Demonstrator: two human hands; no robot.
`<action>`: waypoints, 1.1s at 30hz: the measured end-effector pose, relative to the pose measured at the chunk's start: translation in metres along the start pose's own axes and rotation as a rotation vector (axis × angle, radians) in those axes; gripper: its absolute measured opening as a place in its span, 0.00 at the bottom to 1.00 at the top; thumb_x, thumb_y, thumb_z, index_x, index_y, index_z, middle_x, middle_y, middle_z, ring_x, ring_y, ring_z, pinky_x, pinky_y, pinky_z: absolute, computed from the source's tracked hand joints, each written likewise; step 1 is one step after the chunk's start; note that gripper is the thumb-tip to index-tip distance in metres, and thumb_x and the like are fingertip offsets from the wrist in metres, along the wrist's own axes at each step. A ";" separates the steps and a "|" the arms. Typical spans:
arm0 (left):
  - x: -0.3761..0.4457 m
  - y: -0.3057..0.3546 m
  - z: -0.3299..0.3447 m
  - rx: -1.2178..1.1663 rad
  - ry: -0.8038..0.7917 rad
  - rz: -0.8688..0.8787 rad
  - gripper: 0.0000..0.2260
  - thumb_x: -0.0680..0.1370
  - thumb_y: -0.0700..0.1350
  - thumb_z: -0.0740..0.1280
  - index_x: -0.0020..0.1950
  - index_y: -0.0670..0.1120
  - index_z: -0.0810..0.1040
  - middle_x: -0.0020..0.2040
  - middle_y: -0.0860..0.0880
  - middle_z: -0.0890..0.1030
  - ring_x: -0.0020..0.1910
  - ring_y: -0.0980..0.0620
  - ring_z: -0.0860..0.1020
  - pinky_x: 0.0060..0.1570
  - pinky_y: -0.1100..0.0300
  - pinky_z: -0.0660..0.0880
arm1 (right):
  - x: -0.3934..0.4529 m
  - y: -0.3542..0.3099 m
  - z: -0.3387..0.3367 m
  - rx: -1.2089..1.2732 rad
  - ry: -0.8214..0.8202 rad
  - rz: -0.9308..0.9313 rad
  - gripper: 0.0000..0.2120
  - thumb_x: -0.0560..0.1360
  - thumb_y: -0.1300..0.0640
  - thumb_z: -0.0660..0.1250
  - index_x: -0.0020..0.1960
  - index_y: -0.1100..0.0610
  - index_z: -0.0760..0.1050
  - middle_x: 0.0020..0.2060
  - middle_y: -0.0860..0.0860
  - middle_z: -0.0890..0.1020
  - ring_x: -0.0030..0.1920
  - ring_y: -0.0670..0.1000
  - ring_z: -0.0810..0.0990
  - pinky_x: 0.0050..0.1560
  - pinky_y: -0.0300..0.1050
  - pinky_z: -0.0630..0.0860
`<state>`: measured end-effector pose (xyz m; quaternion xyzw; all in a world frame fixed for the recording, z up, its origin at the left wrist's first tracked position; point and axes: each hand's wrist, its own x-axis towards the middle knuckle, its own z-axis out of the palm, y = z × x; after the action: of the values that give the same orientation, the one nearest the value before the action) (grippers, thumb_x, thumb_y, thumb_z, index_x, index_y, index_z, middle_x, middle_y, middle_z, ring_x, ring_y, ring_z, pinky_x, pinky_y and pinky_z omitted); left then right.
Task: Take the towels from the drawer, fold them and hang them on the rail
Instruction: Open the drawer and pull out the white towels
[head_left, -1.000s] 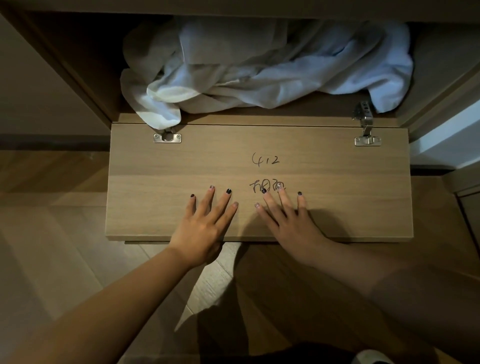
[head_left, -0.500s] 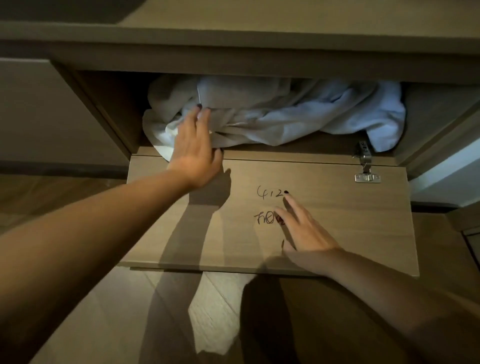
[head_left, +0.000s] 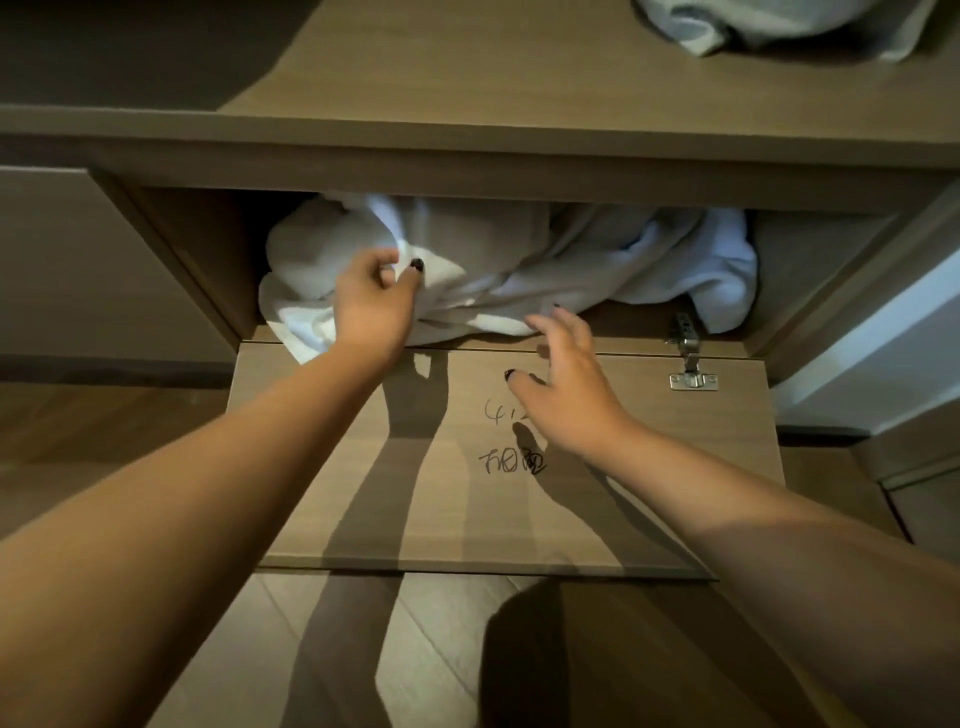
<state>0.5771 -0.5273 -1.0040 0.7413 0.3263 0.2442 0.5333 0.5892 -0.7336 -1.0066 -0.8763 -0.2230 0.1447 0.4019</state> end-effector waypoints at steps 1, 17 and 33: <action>-0.010 -0.003 -0.003 -0.047 -0.014 0.041 0.06 0.77 0.45 0.70 0.53 0.52 0.77 0.41 0.50 0.78 0.39 0.56 0.76 0.47 0.58 0.75 | -0.001 0.001 0.000 0.094 0.022 0.049 0.28 0.77 0.57 0.66 0.75 0.54 0.62 0.75 0.52 0.57 0.64 0.52 0.73 0.58 0.32 0.66; -0.078 -0.065 -0.026 0.661 -0.296 0.814 0.10 0.70 0.36 0.62 0.46 0.39 0.82 0.46 0.40 0.80 0.48 0.35 0.79 0.44 0.45 0.73 | 0.077 -0.068 0.008 -0.238 0.043 0.048 0.46 0.66 0.41 0.77 0.75 0.53 0.57 0.70 0.56 0.61 0.69 0.60 0.66 0.64 0.51 0.70; -0.072 -0.095 -0.032 0.751 -0.730 0.433 0.32 0.76 0.34 0.64 0.79 0.48 0.61 0.80 0.48 0.59 0.78 0.49 0.58 0.76 0.54 0.57 | 0.089 -0.038 0.042 -0.305 0.120 0.169 0.11 0.76 0.54 0.70 0.55 0.59 0.78 0.54 0.56 0.80 0.56 0.58 0.79 0.52 0.52 0.78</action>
<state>0.4848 -0.5398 -1.0847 0.9665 0.0260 -0.0570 0.2488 0.6374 -0.6397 -1.0105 -0.9497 -0.1435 0.0898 0.2635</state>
